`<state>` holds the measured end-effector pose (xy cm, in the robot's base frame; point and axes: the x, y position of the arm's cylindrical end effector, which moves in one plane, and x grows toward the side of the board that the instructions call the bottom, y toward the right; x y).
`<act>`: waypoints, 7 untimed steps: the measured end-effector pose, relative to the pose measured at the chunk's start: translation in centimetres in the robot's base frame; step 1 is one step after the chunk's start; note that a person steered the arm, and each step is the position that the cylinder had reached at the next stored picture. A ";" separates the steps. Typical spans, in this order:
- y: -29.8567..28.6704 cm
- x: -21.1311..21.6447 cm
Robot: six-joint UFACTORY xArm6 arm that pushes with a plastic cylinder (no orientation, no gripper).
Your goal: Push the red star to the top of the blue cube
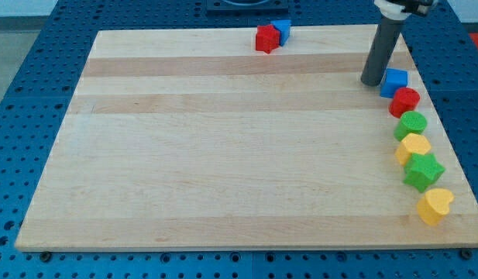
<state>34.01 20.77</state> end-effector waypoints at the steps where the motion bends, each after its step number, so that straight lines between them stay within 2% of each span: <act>1: -0.9 -2.9; 2: -3.1 -6.6; 3: -6.1 -8.1; 7: -21.6 -7.3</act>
<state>26.72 -0.83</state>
